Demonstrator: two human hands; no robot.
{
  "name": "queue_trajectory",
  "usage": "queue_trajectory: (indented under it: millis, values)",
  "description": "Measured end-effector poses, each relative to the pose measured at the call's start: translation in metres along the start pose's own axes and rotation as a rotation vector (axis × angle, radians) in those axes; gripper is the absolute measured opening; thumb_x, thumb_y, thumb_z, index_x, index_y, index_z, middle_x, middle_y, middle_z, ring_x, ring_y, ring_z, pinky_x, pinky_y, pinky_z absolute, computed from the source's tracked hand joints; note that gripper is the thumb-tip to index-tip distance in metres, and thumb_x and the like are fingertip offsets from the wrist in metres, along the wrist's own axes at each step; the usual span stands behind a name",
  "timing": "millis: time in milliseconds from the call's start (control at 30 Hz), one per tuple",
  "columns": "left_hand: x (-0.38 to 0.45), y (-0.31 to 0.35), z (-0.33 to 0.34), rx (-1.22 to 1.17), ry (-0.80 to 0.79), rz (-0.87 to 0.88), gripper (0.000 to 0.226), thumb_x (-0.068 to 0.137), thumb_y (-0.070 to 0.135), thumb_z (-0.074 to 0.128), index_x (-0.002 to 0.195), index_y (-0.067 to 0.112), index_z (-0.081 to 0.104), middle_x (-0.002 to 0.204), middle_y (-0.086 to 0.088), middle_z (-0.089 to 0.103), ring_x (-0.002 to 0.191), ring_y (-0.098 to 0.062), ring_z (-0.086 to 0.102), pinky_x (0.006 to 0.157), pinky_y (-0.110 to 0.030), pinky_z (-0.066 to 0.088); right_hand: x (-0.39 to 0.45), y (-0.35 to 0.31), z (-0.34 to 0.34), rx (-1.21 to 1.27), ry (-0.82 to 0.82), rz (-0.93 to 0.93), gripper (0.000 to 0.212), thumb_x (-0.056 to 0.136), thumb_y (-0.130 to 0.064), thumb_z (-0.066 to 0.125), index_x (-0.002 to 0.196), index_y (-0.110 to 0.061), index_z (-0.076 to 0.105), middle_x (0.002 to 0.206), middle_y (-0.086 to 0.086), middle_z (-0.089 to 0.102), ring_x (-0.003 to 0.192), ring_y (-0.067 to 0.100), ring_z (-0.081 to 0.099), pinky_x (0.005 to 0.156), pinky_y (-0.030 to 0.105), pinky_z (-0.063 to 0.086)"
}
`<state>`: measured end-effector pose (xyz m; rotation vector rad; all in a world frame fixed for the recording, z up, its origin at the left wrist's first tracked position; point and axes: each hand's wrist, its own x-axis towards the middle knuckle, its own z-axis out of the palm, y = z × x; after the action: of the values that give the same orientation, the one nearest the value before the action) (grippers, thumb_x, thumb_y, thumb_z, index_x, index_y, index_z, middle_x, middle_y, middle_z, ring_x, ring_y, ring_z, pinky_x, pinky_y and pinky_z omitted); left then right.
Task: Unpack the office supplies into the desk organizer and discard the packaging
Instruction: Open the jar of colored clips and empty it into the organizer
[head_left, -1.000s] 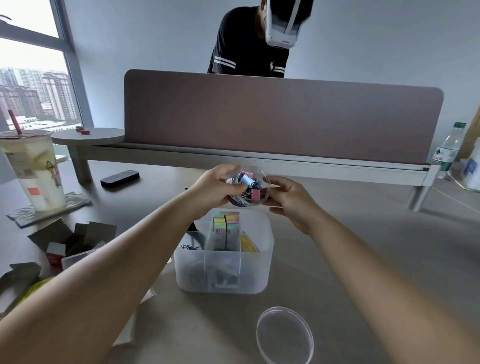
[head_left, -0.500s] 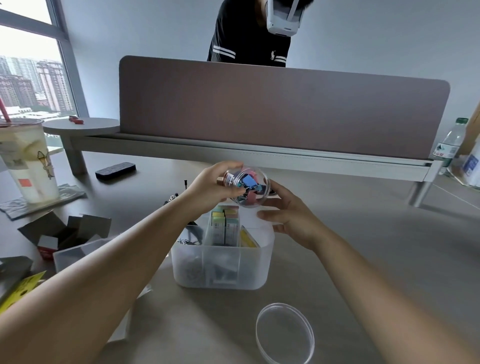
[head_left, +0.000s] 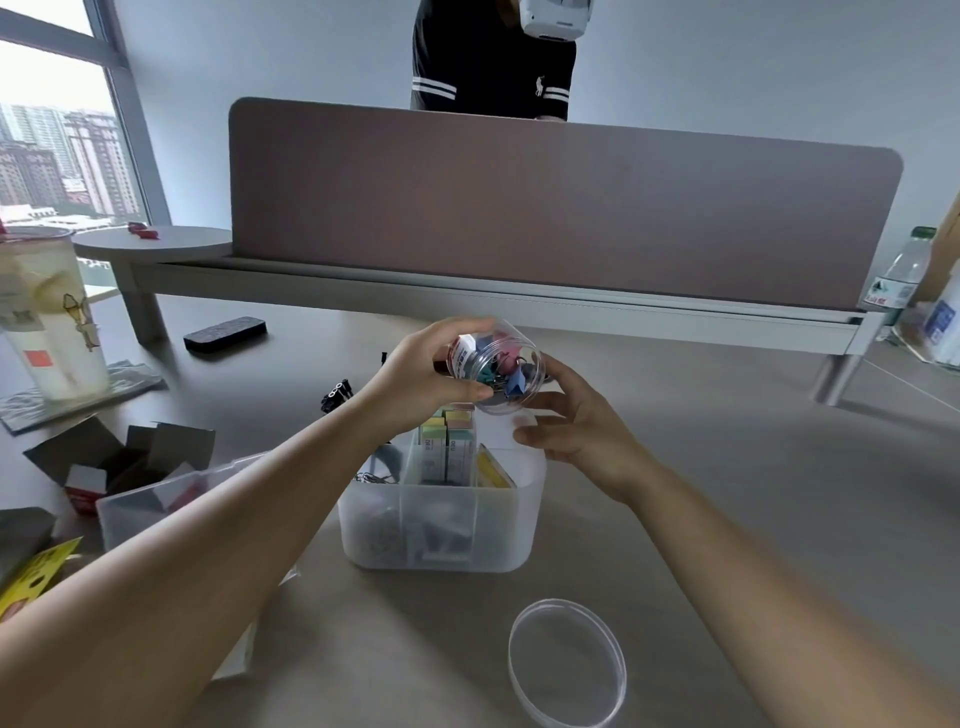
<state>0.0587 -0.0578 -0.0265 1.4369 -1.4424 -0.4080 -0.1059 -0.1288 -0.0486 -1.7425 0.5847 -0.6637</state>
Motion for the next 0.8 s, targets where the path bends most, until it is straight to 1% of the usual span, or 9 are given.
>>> queue_trajectory:
  millis: [67,100,233,300,400,533,600,700,800]
  values:
    - [-0.0005,0.0016,-0.0008,0.05,-0.002,0.016,0.062,0.07,-0.002,0.069,0.125,0.02,0.049,0.116,0.006,0.05,0.099,-0.009,0.051,0.075,-0.011,0.047,-0.0014,-0.0002,-0.0011,0.007,-0.013,0.007,0.074,0.076,0.001,0.063,0.134,-0.029,0.03,0.111,0.002,0.051,0.096,0.011,0.054,0.075,0.024,0.051]
    - [-0.0005,0.002,-0.0012,0.067,-0.004,0.02,0.063,0.069,-0.001,0.069,0.125,0.019,0.049,0.118,0.004,0.05,0.102,-0.011,0.05,0.078,-0.014,0.047,-0.002,-0.0003,-0.0016,0.01,-0.02,0.008,0.073,0.075,0.0,0.064,0.133,-0.03,0.031,0.11,0.001,0.052,0.096,0.011,0.054,0.073,0.023,0.05]
    - [-0.0024,0.0007,-0.0019,0.105,0.009,0.024,0.065,0.067,0.001,0.072,0.121,0.028,0.049,0.118,-0.002,0.049,0.111,-0.02,0.048,0.092,-0.035,0.048,-0.0036,-0.0002,-0.0007,0.03,-0.01,-0.005,0.065,0.076,-0.003,0.064,0.129,-0.031,0.037,0.103,-0.003,0.053,0.096,0.011,0.054,0.071,0.022,0.05]
    - [-0.0036,0.0,-0.0021,0.12,0.014,0.03,0.067,0.065,0.002,0.074,0.12,0.031,0.048,0.12,-0.005,0.048,0.112,-0.023,0.047,0.095,-0.04,0.047,-0.0031,0.0009,0.0005,0.028,0.007,-0.015,0.064,0.077,-0.004,0.064,0.129,-0.03,0.038,0.101,-0.004,0.054,0.097,0.013,0.054,0.073,0.024,0.051]
    - [-0.0038,-0.0005,-0.0027,0.135,0.019,0.031,0.072,0.065,0.002,0.074,0.127,0.025,0.044,0.13,-0.007,0.045,0.115,-0.02,0.043,0.095,-0.037,0.045,-0.0023,0.0007,0.0021,0.016,0.024,-0.022,0.063,0.078,-0.004,0.063,0.13,-0.029,0.038,0.1,-0.005,0.054,0.096,0.012,0.054,0.074,0.025,0.051]
    - [-0.0022,0.0006,-0.0008,0.136,0.028,0.004,0.075,0.067,0.004,0.074,0.131,0.015,0.036,0.133,-0.004,0.043,0.111,-0.01,0.036,0.087,-0.028,0.038,-0.0023,0.0001,0.0021,0.027,0.04,-0.025,0.06,0.077,-0.001,0.063,0.123,-0.031,0.04,0.101,-0.002,0.053,0.095,0.011,0.053,0.07,0.025,0.05]
    - [-0.001,0.0005,0.0007,0.132,0.032,-0.011,0.074,0.067,0.004,0.074,0.13,0.013,0.037,0.132,-0.006,0.044,0.114,-0.013,0.039,0.092,-0.032,0.041,-0.0021,0.0001,0.0021,0.039,0.052,-0.024,0.057,0.077,0.0,0.063,0.116,-0.033,0.039,0.103,0.0,0.053,0.096,0.013,0.052,0.069,0.025,0.049]
    - [-0.0005,-0.0002,0.0016,0.095,0.029,-0.015,0.072,0.064,0.002,0.076,0.125,0.012,0.041,0.129,-0.01,0.045,0.119,-0.023,0.042,0.098,-0.045,0.043,-0.0015,0.0003,0.0021,0.049,0.065,-0.014,0.055,0.077,-0.002,0.064,0.114,-0.032,0.037,0.107,0.001,0.051,0.095,0.013,0.052,0.07,0.027,0.049]
    - [-0.0006,-0.0009,0.0011,0.095,0.023,0.004,0.071,0.063,0.0,0.075,0.125,0.012,0.042,0.128,-0.011,0.045,0.115,-0.02,0.043,0.096,-0.04,0.046,-0.0013,0.0002,0.0022,0.037,0.072,-0.015,0.054,0.077,-0.003,0.064,0.113,-0.031,0.037,0.108,0.002,0.051,0.093,0.011,0.053,0.071,0.028,0.05]
